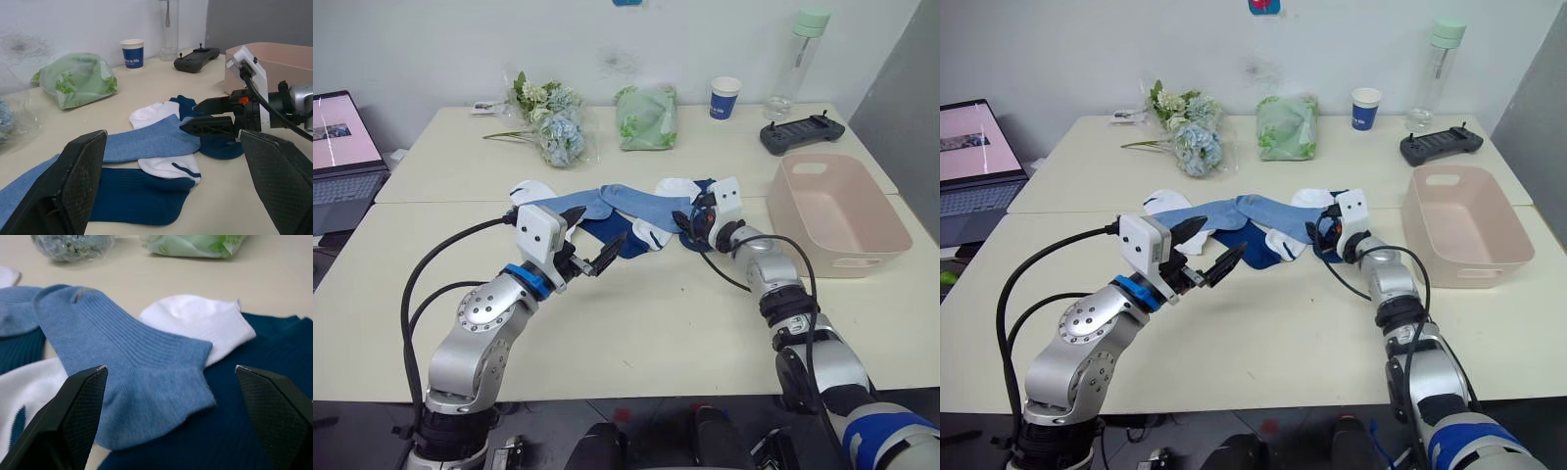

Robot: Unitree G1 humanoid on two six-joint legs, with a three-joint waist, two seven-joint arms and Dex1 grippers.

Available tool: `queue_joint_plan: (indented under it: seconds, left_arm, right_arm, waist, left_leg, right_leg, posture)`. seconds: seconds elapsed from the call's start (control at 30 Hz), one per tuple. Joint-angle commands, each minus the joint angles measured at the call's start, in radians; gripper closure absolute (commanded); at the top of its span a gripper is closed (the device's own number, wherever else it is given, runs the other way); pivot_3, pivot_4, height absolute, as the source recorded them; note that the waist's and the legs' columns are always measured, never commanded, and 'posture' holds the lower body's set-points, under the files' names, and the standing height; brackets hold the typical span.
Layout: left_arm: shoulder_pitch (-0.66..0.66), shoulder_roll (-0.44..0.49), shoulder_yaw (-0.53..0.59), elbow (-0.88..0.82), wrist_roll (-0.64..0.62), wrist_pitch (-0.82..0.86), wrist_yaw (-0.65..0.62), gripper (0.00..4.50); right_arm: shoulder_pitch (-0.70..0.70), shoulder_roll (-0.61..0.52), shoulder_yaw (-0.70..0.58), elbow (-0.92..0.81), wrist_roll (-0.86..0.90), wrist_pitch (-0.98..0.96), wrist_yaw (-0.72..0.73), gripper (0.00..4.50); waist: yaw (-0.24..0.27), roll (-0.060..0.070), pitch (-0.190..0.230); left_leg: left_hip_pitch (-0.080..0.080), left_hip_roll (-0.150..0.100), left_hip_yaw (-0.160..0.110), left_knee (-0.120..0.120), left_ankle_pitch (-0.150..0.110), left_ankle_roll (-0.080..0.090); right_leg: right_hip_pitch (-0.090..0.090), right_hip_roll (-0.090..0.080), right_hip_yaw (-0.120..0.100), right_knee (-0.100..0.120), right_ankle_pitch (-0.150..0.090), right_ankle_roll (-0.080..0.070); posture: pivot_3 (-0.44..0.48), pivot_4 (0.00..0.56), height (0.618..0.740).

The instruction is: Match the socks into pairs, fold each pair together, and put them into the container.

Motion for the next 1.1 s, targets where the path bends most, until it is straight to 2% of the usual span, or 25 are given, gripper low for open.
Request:
queue_joint_plan:
  seconds: [0.03,0.17,0.23,0.3,0.63,0.9,1.1]
  left_arm:
    - [-0.013,0.009,0.005,-0.016,0.006,-0.016,-0.004,0.0]
    - [-0.01,0.007,0.003,-0.016,0.012,-0.019,-0.002,0.0]
    - [-0.008,0.006,0.001,-0.021,0.013,-0.017,0.0,0.0]
    - [-0.005,0.006,0.001,-0.023,0.014,-0.017,0.0,0.0]
    - [0.009,-0.015,-0.014,-0.029,0.027,-0.021,0.01,0.0]
    - [0.047,-0.006,0.025,0.0,0.03,-0.043,0.008,0.0]
    - [0.047,0.004,0.042,0.023,0.034,-0.051,0.004,0.0]
  right_arm:
    - [-0.035,0.008,-0.01,0.005,0.001,0.008,0.007,0.04]
    - [-0.03,0.019,-0.009,-0.003,0.003,0.007,0.018,0.04]
    - [-0.024,0.022,-0.02,-0.019,0.014,0.001,0.022,0.43]
    - [-0.018,0.02,-0.016,-0.028,0.011,0.002,0.025,0.93]
    - [0.011,0.026,-0.02,-0.118,0.025,0.014,0.024,4.43]
    - [0.07,0.036,-0.02,-0.345,0.087,0.148,0.055,4.47]
    - [0.177,-0.001,-0.031,-0.655,0.169,0.349,0.055,4.47]
  waist:
    - [-0.001,0.0,0.0]
    - [-0.001,0.0,0.0]
    - [-0.001,0.0,0.0]
    - [-0.001,0.0,0.0]
    - [-0.001,0.0,0.0]
    - [0.001,0.0,0.0]
    - [0.004,0.0,0.0]
  left_leg:
    - [0.0,0.0,0.0,0.0,0.0,0.0]
    - [0.0,0.0,0.0,0.0,0.0,0.0]
    - [0.0,0.0,0.0,0.0,0.0,0.0]
    - [0.0,0.0,0.0,0.0,0.0,0.0]
    - [0.0,0.0,0.0,0.0,0.0,0.0]
    - [0.0,0.001,-0.001,0.0,0.0,0.0]
    - [-0.001,0.001,-0.002,0.0,0.0,0.0]
  right_leg:
    - [0.0,0.0,0.0,0.0,0.0,0.0]
    - [0.0,0.0,0.0,0.0,0.0,0.0]
    - [0.0,0.0,0.0,0.0,0.0,0.0]
    - [0.0,0.0,0.0,0.0,0.0,0.0]
    - [0.0,0.0,0.0,0.0,0.0,0.0]
    - [0.0,0.0,0.0,0.0,0.0,0.0]
    - [0.0,0.0,-0.001,0.0,0.0,0.0]
  posture:
    - [0.0,0.15,0.74]
    - [0.0,0.15,0.74]
    - [0.0,0.15,0.74]
    - [0.0,0.15,0.74]
    - [0.0,0.15,0.74]
    - [0.0,0.15,0.74]
    - [0.0,0.15,0.74]
